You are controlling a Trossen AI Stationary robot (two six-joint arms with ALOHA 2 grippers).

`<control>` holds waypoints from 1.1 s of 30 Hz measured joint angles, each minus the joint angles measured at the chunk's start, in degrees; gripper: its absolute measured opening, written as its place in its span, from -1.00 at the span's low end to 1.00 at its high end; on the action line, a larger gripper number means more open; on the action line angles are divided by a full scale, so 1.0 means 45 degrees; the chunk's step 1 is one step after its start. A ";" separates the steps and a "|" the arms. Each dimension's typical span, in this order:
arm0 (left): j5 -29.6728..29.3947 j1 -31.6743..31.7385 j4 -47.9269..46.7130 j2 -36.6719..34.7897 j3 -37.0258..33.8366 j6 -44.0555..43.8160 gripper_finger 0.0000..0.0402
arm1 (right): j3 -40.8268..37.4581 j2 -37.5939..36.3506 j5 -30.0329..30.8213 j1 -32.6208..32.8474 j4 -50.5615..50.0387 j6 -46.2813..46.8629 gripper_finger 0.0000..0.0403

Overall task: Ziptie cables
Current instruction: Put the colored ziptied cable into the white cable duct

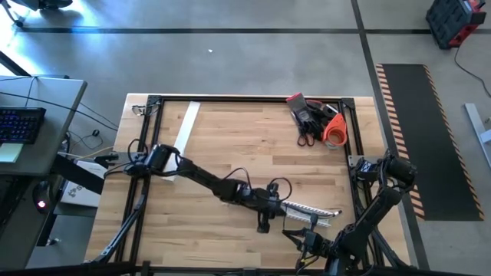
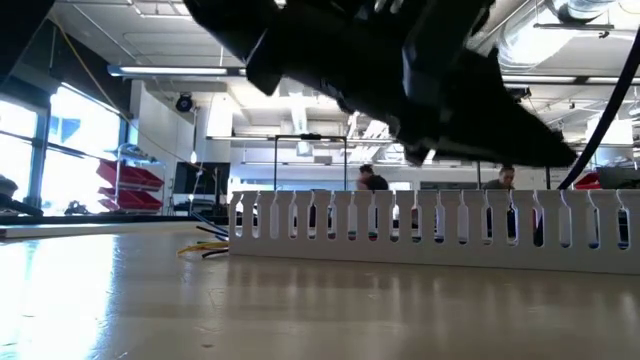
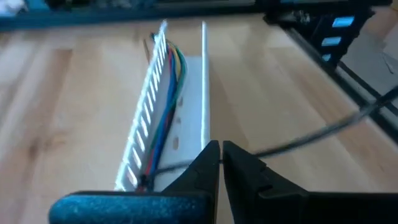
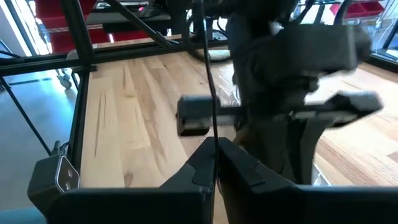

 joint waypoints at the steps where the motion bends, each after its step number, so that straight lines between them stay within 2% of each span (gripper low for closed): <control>1: 0.0025 0.0000 0.0013 0.0072 -0.0001 -0.0016 -0.98 | 0.0000 0.0000 -0.0001 0.0000 0.0005 -0.0007 -1.00; 13: -0.0029 0.0071 0.0126 0.0089 0.0004 -0.0143 -1.00 | 0.0000 -0.0005 -0.0029 0.0000 0.0020 -0.0007 -1.00; 25: 0.0792 0.0311 0.0273 0.0262 0.0018 -0.0373 -1.00 | 0.0000 -0.0005 -0.0044 0.0000 0.0034 -0.0007 -1.00; 33: 0.0744 0.0325 0.0160 0.0477 0.0029 -0.0496 -1.00 | 0.0000 -0.0005 -0.0063 0.0000 0.0028 0.0004 -1.00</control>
